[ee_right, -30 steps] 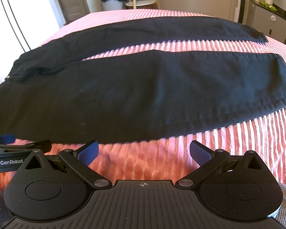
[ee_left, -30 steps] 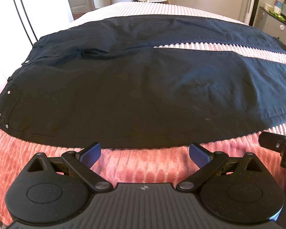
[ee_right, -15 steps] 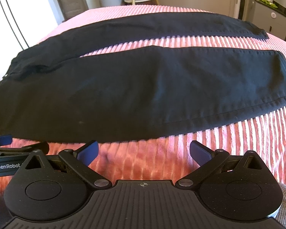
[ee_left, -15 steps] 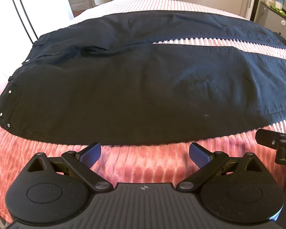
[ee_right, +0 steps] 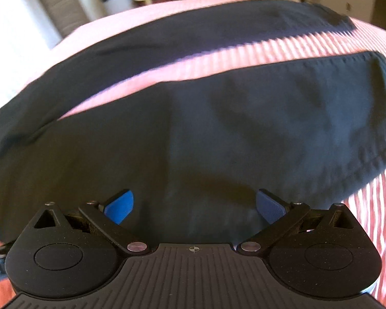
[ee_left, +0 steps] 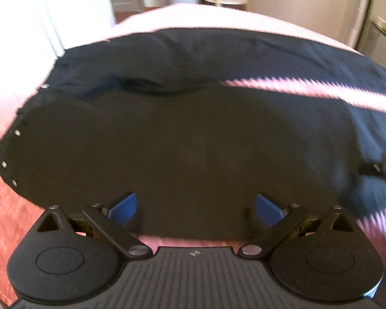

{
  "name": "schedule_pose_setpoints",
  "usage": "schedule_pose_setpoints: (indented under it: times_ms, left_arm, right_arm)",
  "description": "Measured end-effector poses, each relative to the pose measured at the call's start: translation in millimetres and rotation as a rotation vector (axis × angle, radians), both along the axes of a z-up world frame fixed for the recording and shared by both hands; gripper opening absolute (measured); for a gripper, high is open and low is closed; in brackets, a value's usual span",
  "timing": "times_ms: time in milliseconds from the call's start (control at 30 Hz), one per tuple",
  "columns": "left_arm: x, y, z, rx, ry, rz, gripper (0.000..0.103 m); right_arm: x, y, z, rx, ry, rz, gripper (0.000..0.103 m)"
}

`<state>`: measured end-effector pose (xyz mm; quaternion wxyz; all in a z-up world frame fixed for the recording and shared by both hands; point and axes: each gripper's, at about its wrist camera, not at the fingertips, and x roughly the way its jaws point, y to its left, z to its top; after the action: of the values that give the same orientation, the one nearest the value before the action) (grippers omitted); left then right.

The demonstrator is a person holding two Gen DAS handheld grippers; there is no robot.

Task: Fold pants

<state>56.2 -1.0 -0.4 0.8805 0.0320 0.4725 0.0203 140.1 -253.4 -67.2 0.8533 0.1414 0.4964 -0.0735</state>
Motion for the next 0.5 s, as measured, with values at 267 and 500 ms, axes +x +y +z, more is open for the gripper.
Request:
schedule_pose_setpoints:
  times_ms: [267, 500]
  left_arm:
    - [79.3, 25.5, -8.3, 0.054, -0.092, 0.255, 0.099]
    - [108.4, 40.3, -34.1, 0.068, -0.328, 0.466, 0.099]
  right_arm:
    - [16.5, 24.5, -13.3, -0.175, 0.105, 0.111, 0.103]
    - [84.6, -52.3, 44.3, 0.082, 0.036, -0.043, 0.103]
